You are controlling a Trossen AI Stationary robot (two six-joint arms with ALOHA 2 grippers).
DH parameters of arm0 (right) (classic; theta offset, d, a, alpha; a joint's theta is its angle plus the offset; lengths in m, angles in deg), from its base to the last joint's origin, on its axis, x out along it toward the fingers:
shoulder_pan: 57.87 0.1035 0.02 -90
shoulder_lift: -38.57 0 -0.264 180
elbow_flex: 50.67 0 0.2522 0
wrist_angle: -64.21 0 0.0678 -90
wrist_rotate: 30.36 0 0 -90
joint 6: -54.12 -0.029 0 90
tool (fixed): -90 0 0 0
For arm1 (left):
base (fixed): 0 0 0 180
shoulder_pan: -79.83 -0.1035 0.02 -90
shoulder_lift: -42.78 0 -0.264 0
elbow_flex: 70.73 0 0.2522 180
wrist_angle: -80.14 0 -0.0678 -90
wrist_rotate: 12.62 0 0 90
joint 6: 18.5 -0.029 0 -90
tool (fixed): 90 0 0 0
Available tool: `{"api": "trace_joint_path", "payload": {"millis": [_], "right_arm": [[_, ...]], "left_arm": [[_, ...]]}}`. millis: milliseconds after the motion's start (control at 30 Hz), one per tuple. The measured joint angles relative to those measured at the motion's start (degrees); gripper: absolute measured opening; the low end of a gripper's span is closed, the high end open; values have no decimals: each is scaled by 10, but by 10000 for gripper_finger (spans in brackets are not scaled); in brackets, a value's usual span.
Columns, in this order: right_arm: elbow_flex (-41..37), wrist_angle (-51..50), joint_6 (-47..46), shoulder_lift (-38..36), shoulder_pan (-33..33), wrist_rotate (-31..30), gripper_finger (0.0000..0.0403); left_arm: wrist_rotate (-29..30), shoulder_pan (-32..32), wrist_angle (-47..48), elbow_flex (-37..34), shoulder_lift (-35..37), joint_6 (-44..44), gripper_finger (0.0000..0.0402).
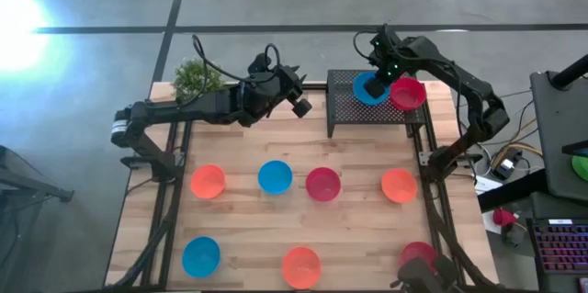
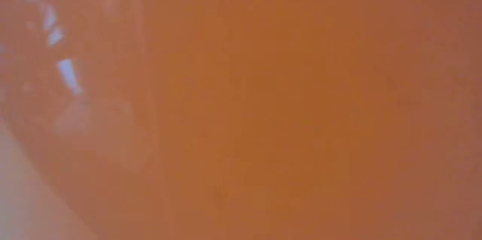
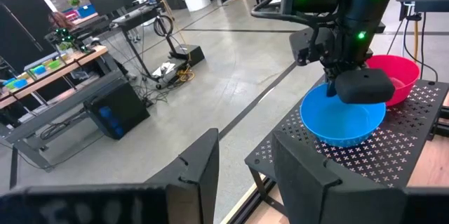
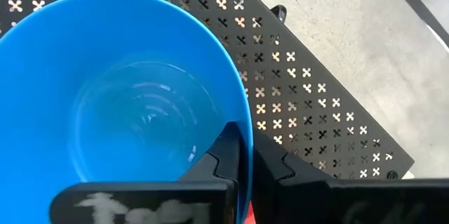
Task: Pick & Place Mini bowls
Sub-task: Put the top blue bowl on the shelf
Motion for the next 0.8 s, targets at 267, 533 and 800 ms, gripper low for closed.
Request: {"api": "trace_joint_path", "payload": {"millis": [267, 533, 800], "right_arm": [[0, -1, -8, 0, 0, 0, 14], [-1, -4, -8, 2, 1, -20, 66], [8, -2, 5, 1, 1, -54, 120]], "left_arm": [[0, 0, 0, 0, 0, 0, 126], [0, 0, 0, 0, 0, 0, 126], [0, 0, 0, 0, 0, 0, 126]]}}
